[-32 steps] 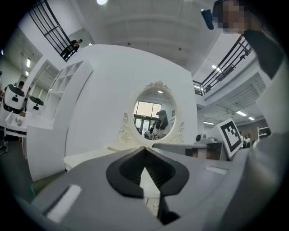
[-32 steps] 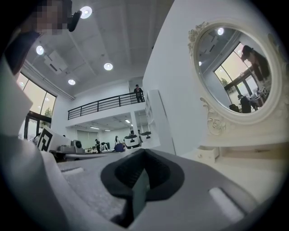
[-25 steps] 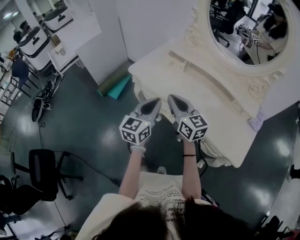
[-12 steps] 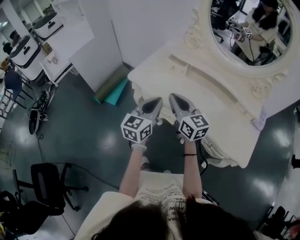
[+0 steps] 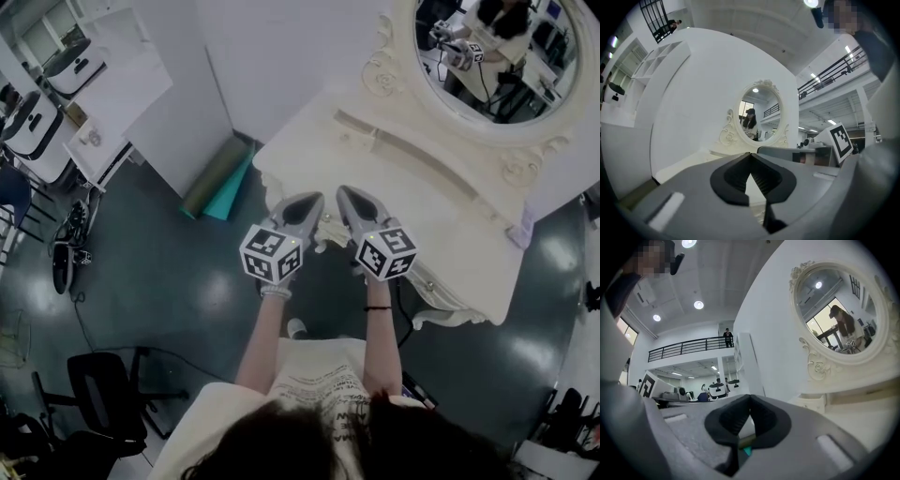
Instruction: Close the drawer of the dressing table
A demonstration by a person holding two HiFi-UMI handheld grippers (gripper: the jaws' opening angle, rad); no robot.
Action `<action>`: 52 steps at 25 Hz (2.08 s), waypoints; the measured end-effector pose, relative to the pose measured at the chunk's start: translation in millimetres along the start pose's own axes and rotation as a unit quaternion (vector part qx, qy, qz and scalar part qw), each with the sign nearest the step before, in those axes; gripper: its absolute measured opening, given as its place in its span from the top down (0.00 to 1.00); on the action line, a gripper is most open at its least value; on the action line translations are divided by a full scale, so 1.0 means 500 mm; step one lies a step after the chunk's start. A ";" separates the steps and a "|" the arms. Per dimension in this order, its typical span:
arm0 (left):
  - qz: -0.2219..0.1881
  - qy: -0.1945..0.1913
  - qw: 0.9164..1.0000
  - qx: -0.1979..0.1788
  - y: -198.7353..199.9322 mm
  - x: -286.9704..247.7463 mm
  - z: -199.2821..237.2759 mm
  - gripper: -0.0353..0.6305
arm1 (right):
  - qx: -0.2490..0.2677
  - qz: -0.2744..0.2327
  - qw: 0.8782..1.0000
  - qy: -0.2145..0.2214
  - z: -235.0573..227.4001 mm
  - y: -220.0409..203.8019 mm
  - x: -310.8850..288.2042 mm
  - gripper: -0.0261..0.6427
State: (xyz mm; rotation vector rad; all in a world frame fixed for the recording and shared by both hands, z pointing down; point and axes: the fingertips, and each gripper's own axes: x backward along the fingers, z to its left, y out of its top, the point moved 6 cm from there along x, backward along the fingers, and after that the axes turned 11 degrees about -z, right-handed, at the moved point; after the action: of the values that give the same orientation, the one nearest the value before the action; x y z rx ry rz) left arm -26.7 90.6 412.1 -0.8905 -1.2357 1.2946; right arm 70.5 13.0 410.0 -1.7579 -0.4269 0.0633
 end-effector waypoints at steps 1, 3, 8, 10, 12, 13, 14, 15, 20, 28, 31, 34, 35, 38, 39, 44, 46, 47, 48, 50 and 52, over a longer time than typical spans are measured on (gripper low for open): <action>0.001 -0.004 1.000 0.000 0.000 0.001 0.006 0.94 | 0.000 -0.002 1.000 -0.005 0.002 -0.004 -0.003 0.96; 0.002 -0.012 1.000 0.001 -0.001 0.002 0.017 0.94 | -0.001 -0.006 1.000 -0.014 0.005 -0.011 -0.009 0.96; 0.004 -0.023 1.000 0.004 -0.002 -0.001 0.042 0.94 | 0.003 -0.009 1.000 -0.028 0.004 -0.016 -0.025 0.96; 0.003 -0.026 1.000 0.008 0.000 -0.009 0.051 0.94 | 0.005 -0.008 0.999 -0.031 0.001 -0.016 -0.034 0.96; 0.004 -0.031 0.999 0.011 -0.002 -0.018 0.058 0.94 | 0.005 -0.005 0.999 -0.036 -0.005 -0.018 -0.040 0.96; 0.005 -0.033 0.999 0.013 -0.004 -0.023 0.061 0.94 | 0.005 -0.004 0.999 -0.038 -0.008 -0.021 -0.044 0.96; 0.005 -0.034 0.999 0.015 -0.008 -0.027 0.065 0.94 | 0.005 -0.003 0.999 -0.039 -0.013 -0.023 -0.048 0.96; 0.006 -0.035 0.999 0.016 -0.011 -0.031 0.069 0.94 | 0.004 -0.002 0.999 -0.041 -0.019 -0.026 -0.052 0.96; 0.016 -0.039 0.999 0.017 -0.023 -0.064 0.098 0.94 | -0.005 0.000 0.999 -0.053 -0.059 -0.039 -0.081 0.96; 0.024 -0.037 0.999 0.028 -0.035 -0.124 0.158 0.94 | -0.012 0.016 0.998 -0.055 -0.113 -0.056 -0.144 0.96; 0.028 -0.040 0.998 0.033 -0.043 -0.152 0.176 0.94 | -0.016 0.022 0.998 -0.055 -0.135 -0.065 -0.167 0.96; 0.034 -0.042 0.998 0.038 -0.055 -0.178 0.196 0.94 | -0.019 0.028 0.998 -0.055 -0.156 -0.074 -0.189 0.96; 0.037 -0.042 0.998 0.039 -0.060 -0.186 0.202 0.94 | -0.020 0.030 0.998 -0.055 -0.163 -0.077 -0.195 0.96; 0.044 -0.041 0.997 0.045 -0.071 -0.208 0.220 0.94 | -0.025 0.035 0.997 -0.059 -0.187 -0.083 -0.211 0.96; 0.047 -0.041 0.997 0.047 -0.073 -0.216 0.225 0.94 | -0.027 0.036 0.997 -0.061 -0.195 -0.085 -0.216 0.96; 0.059 -0.041 0.996 0.051 -0.087 -0.249 0.249 0.94 | -0.037 0.042 0.996 -0.068 -0.231 -0.096 -0.240 0.96; 0.064 -0.041 0.996 0.053 -0.091 -0.262 0.255 0.94 | -0.041 0.043 0.996 -0.067 -0.242 -0.094 -0.251 0.96; 0.068 -0.041 0.995 0.054 -0.095 -0.268 0.257 0.94 | -0.043 0.044 0.996 -0.065 -0.247 -0.092 -0.255 0.96; 0.072 -0.041 0.995 0.055 -0.099 -0.273 0.258 0.94 | -0.045 0.045 0.996 -0.064 -0.252 -0.092 -0.259 0.96; 0.078 -0.041 0.994 0.057 -0.106 -0.283 0.259 0.94 | -0.047 0.046 0.996 -0.062 -0.262 -0.092 -0.264 0.96; 0.081 -0.041 0.994 0.059 -0.111 -0.293 0.261 0.94 | -0.049 0.047 0.996 -0.063 -0.273 -0.093 -0.267 0.96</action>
State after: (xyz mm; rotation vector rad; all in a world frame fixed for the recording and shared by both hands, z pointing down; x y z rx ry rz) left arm -122.5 -80.8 466.8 -0.8740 -1.1570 1.5308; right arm -28.3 -148.8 461.5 -1.8773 -0.4448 0.2235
